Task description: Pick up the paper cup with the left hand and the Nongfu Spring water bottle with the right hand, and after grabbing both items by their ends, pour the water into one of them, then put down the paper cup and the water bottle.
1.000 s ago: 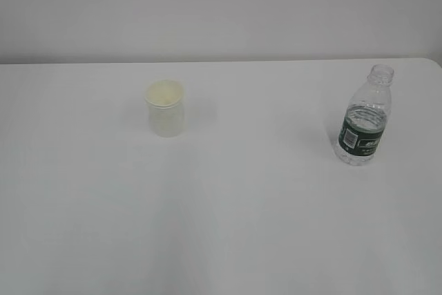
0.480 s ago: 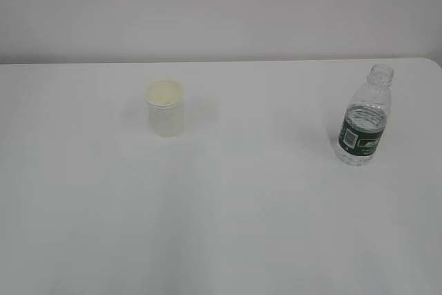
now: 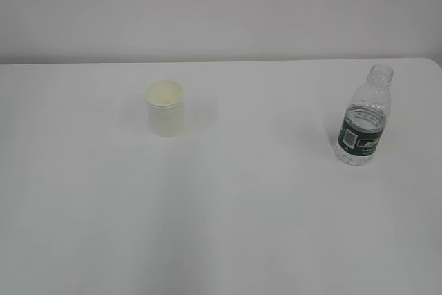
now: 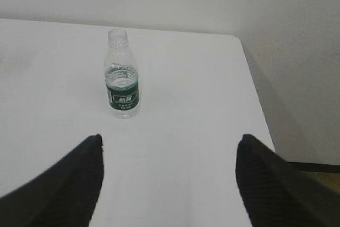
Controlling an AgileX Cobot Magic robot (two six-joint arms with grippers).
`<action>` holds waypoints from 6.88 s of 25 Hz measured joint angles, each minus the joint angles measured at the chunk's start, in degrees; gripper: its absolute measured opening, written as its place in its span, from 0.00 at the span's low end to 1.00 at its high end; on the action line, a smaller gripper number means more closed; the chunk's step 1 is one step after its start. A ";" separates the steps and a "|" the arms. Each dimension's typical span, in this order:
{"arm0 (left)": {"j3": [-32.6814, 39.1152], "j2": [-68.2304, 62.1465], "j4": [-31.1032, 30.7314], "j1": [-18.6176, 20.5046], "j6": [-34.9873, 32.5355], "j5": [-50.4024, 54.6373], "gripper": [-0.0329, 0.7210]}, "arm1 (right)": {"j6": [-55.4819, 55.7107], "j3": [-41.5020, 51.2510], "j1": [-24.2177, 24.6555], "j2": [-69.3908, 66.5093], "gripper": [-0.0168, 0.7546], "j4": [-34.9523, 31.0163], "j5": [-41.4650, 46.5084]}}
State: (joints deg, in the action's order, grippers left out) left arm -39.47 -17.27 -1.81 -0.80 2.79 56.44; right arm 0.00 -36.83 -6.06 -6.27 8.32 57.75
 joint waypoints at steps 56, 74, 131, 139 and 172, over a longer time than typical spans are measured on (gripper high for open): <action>-2.65 -34.30 10.78 0.00 -0.27 -54.10 0.67 | 0.00 -3.16 -0.19 -37.12 0.79 -1.93 -50.92; 4.15 -47.37 8.99 -7.13 -0.27 -76.74 0.67 | 3.67 10.31 -0.19 -45.19 0.79 -3.95 -71.43; 22.13 -84.69 -18.12 -10.21 5.59 -121.66 0.65 | 1.92 28.53 -0.19 -83.52 0.89 -8.98 -122.47; 22.13 -84.69 -18.87 -10.21 6.30 -121.75 0.65 | 1.67 28.53 -0.19 -89.40 0.88 -9.48 -123.22; 22.13 -84.69 -18.99 -10.21 6.38 -121.87 0.65 | 5.30 16.34 -0.19 -104.53 0.89 -6.64 -123.35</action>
State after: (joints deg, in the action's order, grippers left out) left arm -17.34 -101.96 -20.80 -11.01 9.18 -65.43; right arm 5.30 -20.49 -6.26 -110.80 1.68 -65.60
